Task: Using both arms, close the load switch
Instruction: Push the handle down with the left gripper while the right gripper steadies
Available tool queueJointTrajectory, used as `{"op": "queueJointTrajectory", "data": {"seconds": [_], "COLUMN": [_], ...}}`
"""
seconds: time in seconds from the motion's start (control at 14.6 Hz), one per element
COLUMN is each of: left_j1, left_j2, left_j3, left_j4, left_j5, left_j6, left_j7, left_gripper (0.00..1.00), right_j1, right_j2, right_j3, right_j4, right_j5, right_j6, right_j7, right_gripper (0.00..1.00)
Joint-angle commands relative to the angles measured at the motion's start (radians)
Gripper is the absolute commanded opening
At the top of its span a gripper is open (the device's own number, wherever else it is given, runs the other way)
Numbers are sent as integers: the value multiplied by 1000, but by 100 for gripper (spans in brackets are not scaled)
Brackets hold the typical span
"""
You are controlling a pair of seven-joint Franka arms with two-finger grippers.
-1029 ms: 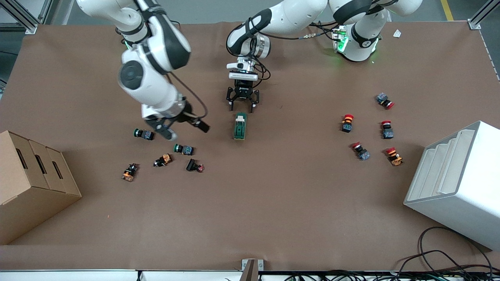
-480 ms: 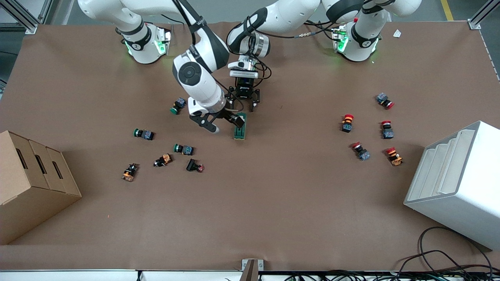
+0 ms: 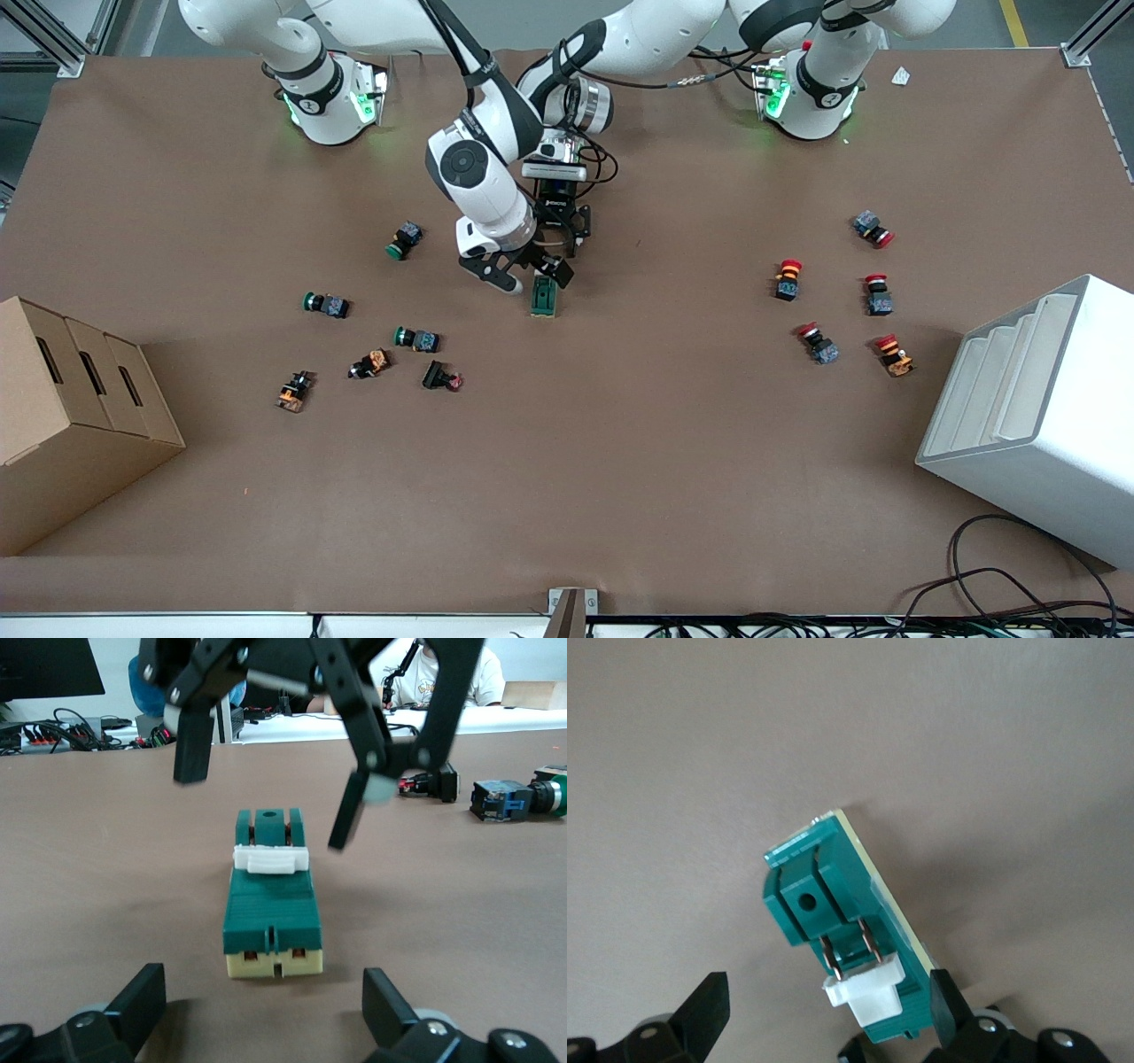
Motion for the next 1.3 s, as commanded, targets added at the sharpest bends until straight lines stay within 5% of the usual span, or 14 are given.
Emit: {"op": "queueJointTrajectory", "data": {"seconds": [0.0, 1.24], "left_j1": [6, 0], "left_j2": [66, 74], "left_j3": [33, 33], "left_j4": [39, 48], "left_j5": [25, 24], "left_j6": [9, 7], "left_j7": [-2, -3], "left_gripper": [98, 98], "right_j1": [56, 45], "right_j2": [-7, 64], "right_j3": [-11, -14], "right_j4": [-30, 78], "right_j5": [73, 139], "right_j6": [49, 104], "right_j7": [-2, -6], "right_gripper": [100, 100]}}
